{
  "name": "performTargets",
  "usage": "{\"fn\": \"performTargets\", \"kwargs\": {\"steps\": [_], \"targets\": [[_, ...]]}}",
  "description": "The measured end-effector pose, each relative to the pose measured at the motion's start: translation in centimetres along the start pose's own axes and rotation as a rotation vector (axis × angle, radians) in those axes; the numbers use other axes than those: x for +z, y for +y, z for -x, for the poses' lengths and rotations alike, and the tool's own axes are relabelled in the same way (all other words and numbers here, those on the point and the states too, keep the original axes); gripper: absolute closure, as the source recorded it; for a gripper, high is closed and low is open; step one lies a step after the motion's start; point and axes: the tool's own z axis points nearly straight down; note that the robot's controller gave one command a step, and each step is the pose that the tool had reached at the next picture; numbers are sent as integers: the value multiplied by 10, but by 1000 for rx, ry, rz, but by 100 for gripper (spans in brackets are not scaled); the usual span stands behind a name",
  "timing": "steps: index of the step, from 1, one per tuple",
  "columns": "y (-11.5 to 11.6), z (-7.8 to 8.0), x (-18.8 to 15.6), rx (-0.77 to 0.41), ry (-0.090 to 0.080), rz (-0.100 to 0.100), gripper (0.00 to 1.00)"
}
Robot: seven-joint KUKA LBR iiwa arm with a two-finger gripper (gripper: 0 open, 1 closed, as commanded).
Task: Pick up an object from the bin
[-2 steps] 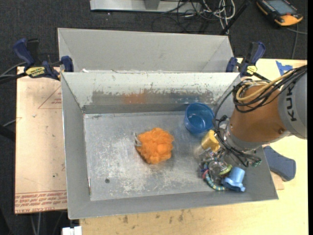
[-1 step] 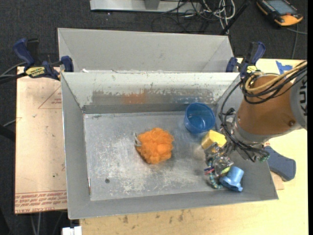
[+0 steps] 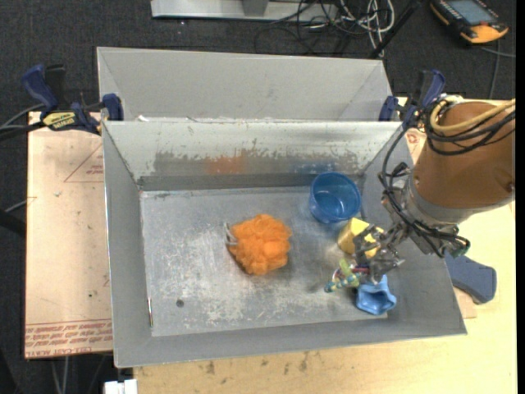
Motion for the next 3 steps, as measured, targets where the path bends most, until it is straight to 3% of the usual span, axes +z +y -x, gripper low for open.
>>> {"fn": "performTargets", "kwargs": {"steps": [1,2,3], "targets": [[-4,3,7,-23,-15,-14,100],[-8,5,5,-73,7,8,100],[7,58,-7,-260,-6,-8,100]]}}
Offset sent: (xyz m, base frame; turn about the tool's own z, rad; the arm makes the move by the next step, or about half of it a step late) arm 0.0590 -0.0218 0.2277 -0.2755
